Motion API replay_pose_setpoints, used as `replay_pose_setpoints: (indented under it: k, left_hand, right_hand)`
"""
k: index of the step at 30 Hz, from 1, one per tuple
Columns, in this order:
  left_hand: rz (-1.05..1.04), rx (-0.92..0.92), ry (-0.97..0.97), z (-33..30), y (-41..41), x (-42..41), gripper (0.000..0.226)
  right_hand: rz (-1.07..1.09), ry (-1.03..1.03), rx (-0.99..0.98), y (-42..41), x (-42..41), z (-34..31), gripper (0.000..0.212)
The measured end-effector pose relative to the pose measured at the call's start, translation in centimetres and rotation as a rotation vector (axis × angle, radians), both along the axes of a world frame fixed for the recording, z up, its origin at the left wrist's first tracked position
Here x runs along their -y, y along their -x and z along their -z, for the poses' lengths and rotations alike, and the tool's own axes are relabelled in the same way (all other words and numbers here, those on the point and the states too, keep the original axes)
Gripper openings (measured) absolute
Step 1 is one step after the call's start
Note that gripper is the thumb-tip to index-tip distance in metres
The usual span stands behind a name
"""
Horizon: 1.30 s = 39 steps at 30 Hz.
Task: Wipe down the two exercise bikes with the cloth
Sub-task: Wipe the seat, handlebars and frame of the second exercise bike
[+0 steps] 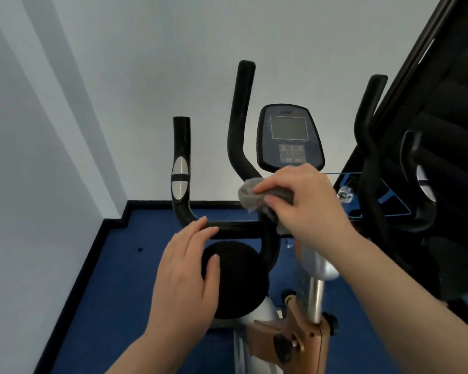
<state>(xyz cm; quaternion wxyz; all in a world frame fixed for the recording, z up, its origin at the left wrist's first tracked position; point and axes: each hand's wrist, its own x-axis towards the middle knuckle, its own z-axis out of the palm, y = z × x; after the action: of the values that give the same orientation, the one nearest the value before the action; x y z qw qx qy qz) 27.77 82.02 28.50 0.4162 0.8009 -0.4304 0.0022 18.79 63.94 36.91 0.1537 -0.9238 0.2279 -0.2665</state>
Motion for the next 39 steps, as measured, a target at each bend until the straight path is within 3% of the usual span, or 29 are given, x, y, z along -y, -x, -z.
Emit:
replay_pose_setpoints:
  k: [3,6,11,15,19,22,28,33,39]
  left_hand:
    - [0.003,-0.012,0.015,0.1,0.0,0.0,0.041]
    - [-0.006,-0.062,0.047,0.5,0.1,-0.1,0.039]
    - [-0.033,-0.145,0.130,1.3,0.5,-0.1,0.037]
    - [-0.040,-0.115,0.107,1.2,0.6,-0.3,0.036]
    - [-0.053,-0.107,0.067,1.2,0.7,-0.5,0.037]
    - [-0.062,-0.109,0.063,1.3,0.7,-0.6,0.041]
    - [-0.075,-0.330,0.324,0.9,-1.3,-0.6,0.042]
    - [-0.152,-0.361,0.332,1.2,-4.5,-0.8,0.040]
    - [-0.178,-0.386,0.327,1.4,-5.7,-1.2,0.040]
  right_hand:
    - [-0.213,0.130,-0.332,-0.8,-0.6,1.2,0.016]
    - [-0.334,0.096,-0.389,0.1,0.7,0.9,0.013]
    - [-0.243,0.053,-0.374,-2.7,-0.7,1.2,0.016]
    - [-0.306,-0.161,-0.291,-4.9,-1.7,1.6,0.018]
    - [-0.285,0.037,-0.420,-3.4,-0.3,1.3,0.021]
    - [-0.233,0.120,-0.393,-3.2,-1.1,1.8,0.028]
    - [-0.265,-0.131,-0.455,-5.3,-1.2,2.5,0.050]
    - [-0.198,-0.130,-0.406,-4.0,-1.3,3.4,0.047]
    - [-0.219,-0.373,-0.315,-9.0,-3.0,3.6,0.046]
